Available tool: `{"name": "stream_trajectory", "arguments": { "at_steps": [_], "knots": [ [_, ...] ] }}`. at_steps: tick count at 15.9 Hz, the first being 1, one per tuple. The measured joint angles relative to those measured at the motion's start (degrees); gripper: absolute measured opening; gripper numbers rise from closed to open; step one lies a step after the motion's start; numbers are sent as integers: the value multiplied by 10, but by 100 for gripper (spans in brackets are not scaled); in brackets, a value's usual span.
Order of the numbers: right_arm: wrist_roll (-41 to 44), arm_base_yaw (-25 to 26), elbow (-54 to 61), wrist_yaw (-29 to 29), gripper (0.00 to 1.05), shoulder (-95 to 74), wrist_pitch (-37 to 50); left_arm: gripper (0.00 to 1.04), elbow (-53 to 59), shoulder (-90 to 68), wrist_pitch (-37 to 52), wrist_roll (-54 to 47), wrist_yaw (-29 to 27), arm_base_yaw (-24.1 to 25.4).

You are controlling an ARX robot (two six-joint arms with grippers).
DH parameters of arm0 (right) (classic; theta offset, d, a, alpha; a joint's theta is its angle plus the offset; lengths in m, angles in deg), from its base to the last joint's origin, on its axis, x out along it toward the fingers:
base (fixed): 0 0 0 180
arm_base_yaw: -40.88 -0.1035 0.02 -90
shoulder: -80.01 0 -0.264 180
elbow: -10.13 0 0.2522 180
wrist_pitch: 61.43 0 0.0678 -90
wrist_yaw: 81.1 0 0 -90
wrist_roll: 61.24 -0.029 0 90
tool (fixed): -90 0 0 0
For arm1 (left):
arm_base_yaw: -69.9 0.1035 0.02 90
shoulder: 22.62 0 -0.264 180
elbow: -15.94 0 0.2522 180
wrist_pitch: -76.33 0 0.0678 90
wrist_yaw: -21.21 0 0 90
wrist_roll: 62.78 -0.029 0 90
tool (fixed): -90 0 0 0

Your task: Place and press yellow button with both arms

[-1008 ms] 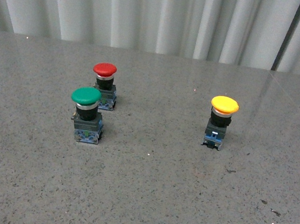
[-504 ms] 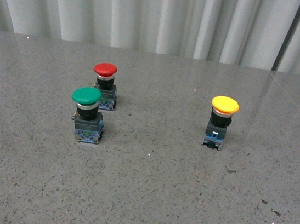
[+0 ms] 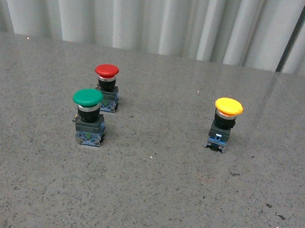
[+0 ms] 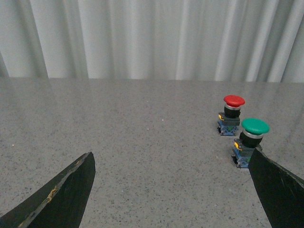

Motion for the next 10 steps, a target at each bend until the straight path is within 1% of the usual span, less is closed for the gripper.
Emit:
{"name": "stream_trajectory", "arguments": {
  "at_steps": [1, 2, 3, 10],
  "knots": [
    [0, 0, 0, 0, 92, 0, 0, 98, 0, 0, 0, 0, 0, 0],
    [0, 0, 0, 0, 100, 0, 0, 98, 0, 0, 0, 0, 0, 0],
    [0, 0, 0, 0, 97, 0, 0, 98, 0, 0, 0, 0, 0, 0],
    [0, 0, 0, 0, 98, 0, 0, 98, 0, 0, 0, 0, 0, 0]
  ]
}}
